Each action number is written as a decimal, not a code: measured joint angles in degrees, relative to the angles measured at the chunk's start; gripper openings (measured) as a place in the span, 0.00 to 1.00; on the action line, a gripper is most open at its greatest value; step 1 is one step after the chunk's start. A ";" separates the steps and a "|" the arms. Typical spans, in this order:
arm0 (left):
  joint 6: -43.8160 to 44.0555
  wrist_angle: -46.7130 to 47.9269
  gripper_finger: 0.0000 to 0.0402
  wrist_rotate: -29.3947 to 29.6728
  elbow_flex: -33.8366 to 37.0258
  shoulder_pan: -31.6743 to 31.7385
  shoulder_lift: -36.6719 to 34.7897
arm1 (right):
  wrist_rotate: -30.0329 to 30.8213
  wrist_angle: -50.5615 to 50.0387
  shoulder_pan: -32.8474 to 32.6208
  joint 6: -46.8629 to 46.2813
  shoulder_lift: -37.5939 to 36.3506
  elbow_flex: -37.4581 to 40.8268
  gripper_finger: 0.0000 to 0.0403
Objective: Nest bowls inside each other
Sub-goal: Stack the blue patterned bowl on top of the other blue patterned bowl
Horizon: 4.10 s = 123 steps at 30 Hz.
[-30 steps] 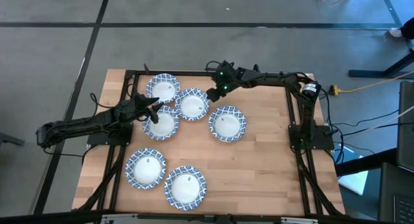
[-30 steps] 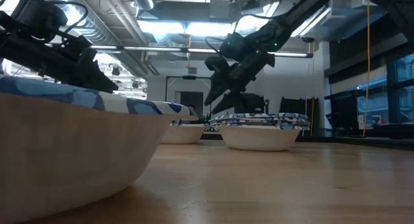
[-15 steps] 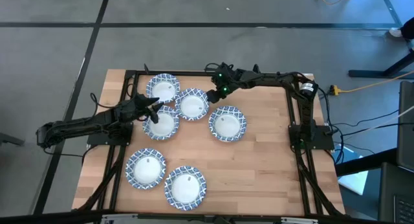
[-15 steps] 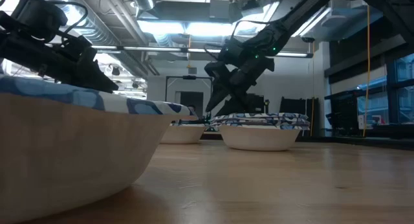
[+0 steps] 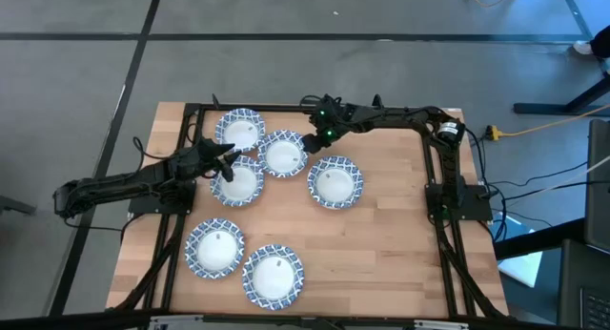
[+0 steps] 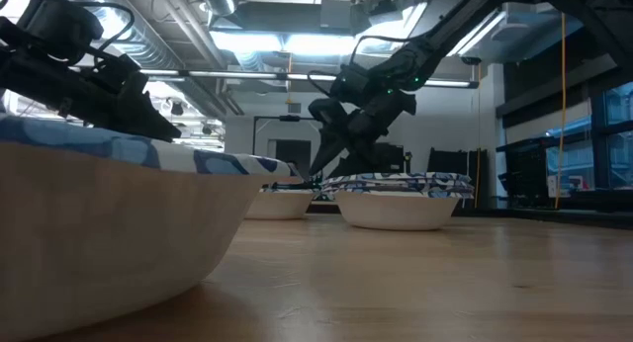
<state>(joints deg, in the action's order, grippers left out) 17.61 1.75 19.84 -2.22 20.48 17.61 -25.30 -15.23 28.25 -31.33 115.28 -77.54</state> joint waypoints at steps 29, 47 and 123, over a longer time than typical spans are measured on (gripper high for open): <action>-0.13 0.01 0.44 0.01 0.00 0.01 0.00 | -1.36 1.12 -0.02 -0.10 4.56 -4.68 0.25; -0.11 0.01 0.44 0.00 0.00 0.00 0.00 | -10.74 -0.40 2.18 3.35 4.41 -4.98 0.02; 1.46 -0.01 0.44 0.00 0.00 -0.01 0.00 | -6.75 -24.77 3.89 15.28 -32.43 23.42 0.38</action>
<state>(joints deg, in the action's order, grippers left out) 19.07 1.74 19.84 -2.22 20.47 17.61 -32.05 -40.00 32.14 -16.05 82.85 -54.12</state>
